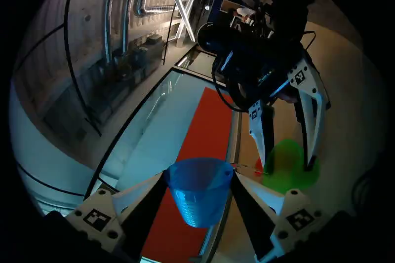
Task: Pour water
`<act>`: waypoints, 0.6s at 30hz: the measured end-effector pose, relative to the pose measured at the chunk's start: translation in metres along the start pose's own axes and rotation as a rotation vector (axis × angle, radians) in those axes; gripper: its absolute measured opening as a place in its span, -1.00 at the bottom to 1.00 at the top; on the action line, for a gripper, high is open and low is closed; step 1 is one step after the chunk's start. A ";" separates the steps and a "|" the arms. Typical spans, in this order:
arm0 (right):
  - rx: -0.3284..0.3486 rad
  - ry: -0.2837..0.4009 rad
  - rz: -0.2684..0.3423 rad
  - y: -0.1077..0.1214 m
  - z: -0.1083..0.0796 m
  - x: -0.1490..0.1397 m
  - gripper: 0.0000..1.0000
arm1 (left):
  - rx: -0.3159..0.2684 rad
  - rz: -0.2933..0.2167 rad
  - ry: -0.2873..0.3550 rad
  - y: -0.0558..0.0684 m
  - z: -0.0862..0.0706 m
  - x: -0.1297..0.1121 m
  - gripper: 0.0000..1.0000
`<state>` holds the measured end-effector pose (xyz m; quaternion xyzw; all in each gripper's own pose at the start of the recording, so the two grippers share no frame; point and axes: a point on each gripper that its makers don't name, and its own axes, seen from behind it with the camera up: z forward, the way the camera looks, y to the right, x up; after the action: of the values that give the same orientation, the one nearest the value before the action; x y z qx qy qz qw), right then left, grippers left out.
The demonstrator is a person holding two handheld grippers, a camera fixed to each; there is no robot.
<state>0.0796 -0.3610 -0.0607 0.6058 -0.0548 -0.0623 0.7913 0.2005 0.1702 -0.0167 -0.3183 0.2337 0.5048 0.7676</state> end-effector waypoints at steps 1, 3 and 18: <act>0.000 0.000 0.000 0.000 0.000 0.000 0.83 | 0.000 0.002 0.000 0.000 0.000 0.000 0.74; 0.000 0.001 -0.001 0.000 0.000 0.000 0.83 | 0.000 0.006 0.000 0.000 0.000 0.000 0.75; 0.003 0.002 -0.004 -0.001 -0.001 0.000 0.83 | -0.005 0.028 0.000 0.002 0.000 0.003 0.75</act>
<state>0.0795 -0.3605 -0.0618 0.6072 -0.0529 -0.0632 0.7902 0.2001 0.1723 -0.0195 -0.3167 0.2369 0.5161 0.7598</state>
